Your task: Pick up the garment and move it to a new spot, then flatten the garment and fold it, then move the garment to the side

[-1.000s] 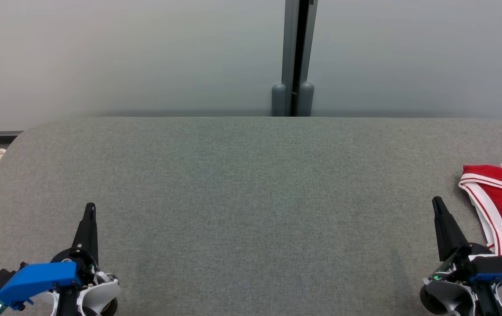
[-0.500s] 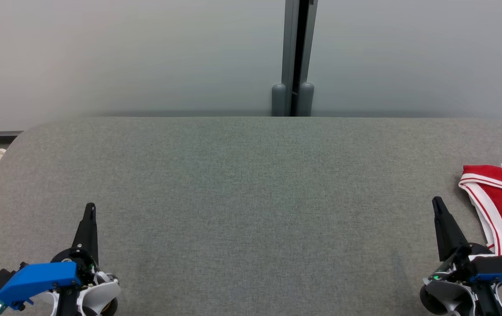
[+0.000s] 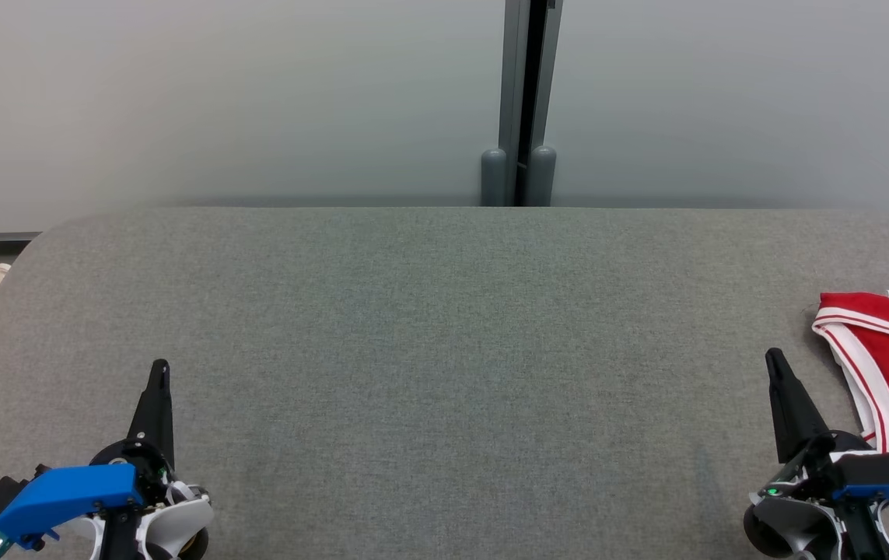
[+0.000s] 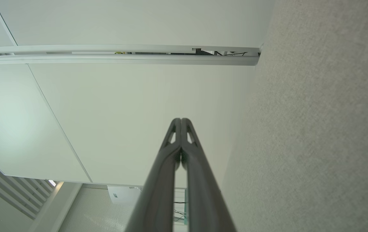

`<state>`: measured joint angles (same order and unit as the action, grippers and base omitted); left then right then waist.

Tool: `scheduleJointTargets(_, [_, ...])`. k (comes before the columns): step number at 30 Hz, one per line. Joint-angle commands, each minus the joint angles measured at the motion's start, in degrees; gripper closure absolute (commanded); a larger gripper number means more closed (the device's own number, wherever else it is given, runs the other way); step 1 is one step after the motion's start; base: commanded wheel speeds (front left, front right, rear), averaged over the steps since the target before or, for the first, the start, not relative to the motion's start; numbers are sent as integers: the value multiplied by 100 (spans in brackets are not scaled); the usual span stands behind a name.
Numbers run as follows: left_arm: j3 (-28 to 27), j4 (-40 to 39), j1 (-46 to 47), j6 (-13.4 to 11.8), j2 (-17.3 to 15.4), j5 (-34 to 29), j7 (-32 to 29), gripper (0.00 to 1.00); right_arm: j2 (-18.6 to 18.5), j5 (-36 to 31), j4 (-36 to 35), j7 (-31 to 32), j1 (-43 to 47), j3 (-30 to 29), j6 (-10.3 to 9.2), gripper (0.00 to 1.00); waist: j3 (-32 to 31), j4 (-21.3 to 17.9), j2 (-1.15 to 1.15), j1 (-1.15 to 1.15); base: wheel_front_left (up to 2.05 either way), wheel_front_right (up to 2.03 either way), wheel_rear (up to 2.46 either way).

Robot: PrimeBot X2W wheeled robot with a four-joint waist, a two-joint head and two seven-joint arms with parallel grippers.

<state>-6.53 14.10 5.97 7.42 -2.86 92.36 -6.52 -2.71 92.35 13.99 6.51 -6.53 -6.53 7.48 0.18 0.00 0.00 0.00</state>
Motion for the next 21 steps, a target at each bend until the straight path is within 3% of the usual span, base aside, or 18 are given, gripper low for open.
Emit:
scheduleJointTargets(1, [-9, -28, 55, 18, -3, 14, -20, 100, -32, 14, -21, 24, 67, -10, 2, 100, 0, 0, 0, 0, 0, 0, 0])
scheduleJointTargets(21, [-9, -28, 55, 18, -3, 14, -20, 100, -32, 15, -21, 24, 67, -10, 2, 100, 0, 0, 0, 0, 0, 0, 0])
